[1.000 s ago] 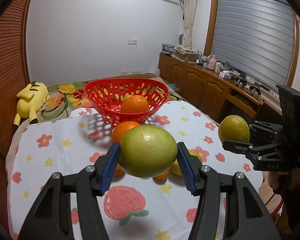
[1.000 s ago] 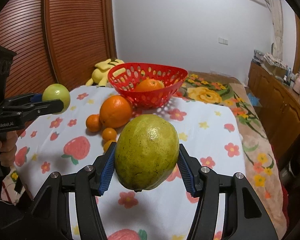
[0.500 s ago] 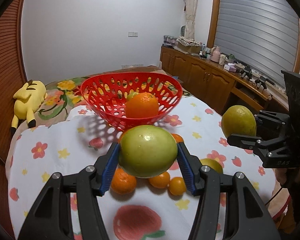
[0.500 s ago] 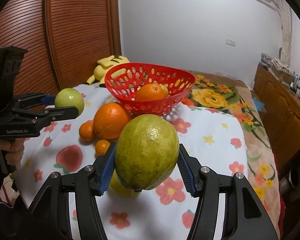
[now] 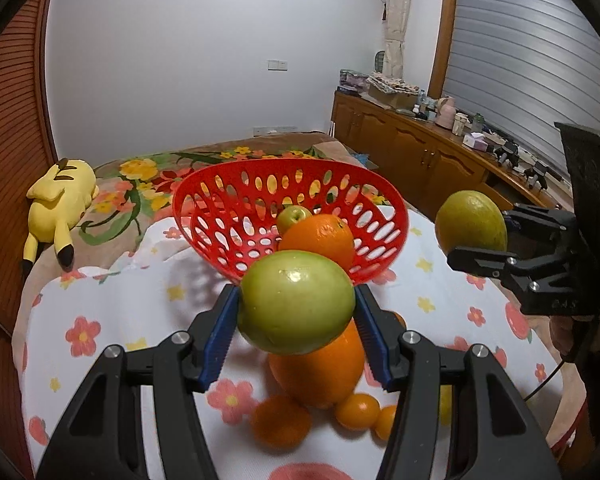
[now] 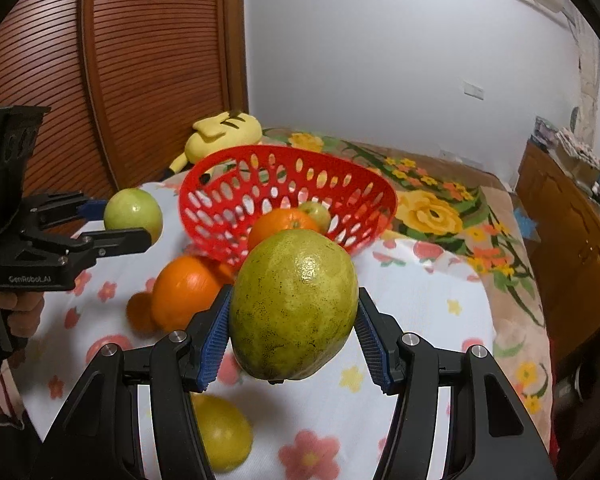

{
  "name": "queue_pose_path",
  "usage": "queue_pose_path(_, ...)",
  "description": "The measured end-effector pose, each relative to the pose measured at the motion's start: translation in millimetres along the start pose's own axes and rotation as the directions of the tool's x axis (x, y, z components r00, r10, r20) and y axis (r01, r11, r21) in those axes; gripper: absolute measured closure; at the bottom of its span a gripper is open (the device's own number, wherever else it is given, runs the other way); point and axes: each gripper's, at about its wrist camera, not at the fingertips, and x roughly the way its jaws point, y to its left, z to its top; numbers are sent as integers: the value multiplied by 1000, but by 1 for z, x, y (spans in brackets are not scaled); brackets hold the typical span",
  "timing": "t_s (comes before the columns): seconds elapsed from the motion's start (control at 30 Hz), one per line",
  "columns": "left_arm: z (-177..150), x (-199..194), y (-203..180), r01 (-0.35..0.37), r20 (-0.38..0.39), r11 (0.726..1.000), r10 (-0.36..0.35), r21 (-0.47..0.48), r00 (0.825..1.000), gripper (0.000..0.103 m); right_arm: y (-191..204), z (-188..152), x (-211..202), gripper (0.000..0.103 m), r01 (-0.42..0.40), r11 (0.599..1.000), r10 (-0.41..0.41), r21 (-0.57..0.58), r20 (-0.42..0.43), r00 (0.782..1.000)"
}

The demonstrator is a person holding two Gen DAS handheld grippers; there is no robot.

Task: Organize fruits
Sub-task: 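Carry the pear with the right gripper while the left gripper carries the apple over the basket, then open the right gripper to drop the pear while the left gripper releases the apple into the basket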

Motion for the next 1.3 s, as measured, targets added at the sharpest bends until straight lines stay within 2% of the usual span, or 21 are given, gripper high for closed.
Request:
queue_pose_path(0.33, 22, 35, 9, 0, -23, 1000, 0, -3, 1000, 47, -17, 38, 42, 44, 13, 999, -14, -52, -17, 1000)
queue_pose_path(0.7, 31, 64, 14, -2, -60, 1000, 3, 9, 998, 46, -27, 48, 81, 44, 2, 996, -8, -87, -72, 997)
queue_pose_path(1.0, 29, 73, 18, -6, -74, 1000, 7, 3, 997, 46, -32, 50, 93, 44, -5, 996, -3, -84, -98, 995)
queue_pose_path(1.03, 29, 72, 18, -4, -71, 1000, 5, 3, 997, 43, -32, 50, 95, 44, -6, 996, -3, -86, -100, 995)
queue_pose_path(1.3, 30, 60, 23, -17, -38, 1000, 16, -4, 999, 42, -33, 53, 104, 44, -2, 996, -9, -91, -119, 993)
